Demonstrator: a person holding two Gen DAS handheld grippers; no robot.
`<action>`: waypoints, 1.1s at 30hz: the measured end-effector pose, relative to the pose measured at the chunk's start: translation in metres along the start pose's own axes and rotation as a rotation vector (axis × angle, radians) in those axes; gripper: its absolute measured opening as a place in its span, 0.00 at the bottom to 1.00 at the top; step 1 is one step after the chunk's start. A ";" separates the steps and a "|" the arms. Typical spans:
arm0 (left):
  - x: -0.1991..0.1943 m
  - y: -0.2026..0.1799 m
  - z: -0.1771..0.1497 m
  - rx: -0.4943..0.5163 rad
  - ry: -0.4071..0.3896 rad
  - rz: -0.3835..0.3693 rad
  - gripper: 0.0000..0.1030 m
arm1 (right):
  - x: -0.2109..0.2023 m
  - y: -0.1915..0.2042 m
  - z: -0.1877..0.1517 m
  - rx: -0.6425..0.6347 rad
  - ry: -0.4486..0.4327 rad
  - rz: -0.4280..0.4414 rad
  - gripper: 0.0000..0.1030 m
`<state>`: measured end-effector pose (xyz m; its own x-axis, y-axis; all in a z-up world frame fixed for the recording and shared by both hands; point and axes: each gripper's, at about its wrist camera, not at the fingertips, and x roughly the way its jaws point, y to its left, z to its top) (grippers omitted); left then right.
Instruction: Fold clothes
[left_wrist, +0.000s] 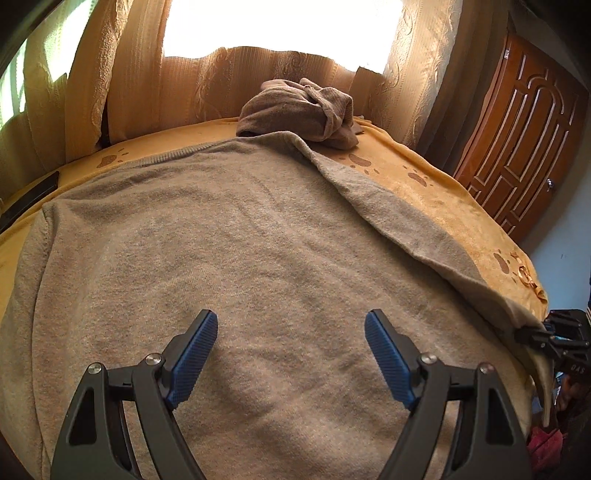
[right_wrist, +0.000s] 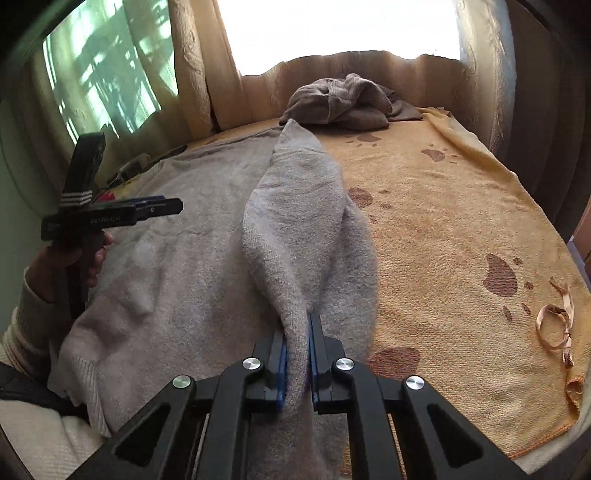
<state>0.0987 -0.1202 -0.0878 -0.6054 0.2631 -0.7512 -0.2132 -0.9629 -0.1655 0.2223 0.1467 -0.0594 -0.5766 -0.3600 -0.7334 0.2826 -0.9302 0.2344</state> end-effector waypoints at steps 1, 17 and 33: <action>-0.001 -0.002 0.001 0.000 0.001 -0.018 0.83 | -0.008 -0.007 0.005 0.040 -0.029 0.028 0.10; -0.014 -0.101 -0.016 0.030 0.112 -0.546 0.83 | 0.012 -0.013 0.066 0.354 -0.115 0.550 0.10; -0.003 -0.090 -0.050 -0.090 0.195 -0.617 0.83 | 0.017 0.006 0.065 0.201 -0.167 0.486 0.74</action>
<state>0.1584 -0.0369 -0.1029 -0.2403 0.7616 -0.6019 -0.4065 -0.6420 -0.6501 0.1644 0.1303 -0.0288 -0.5345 -0.7427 -0.4033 0.4038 -0.6436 0.6502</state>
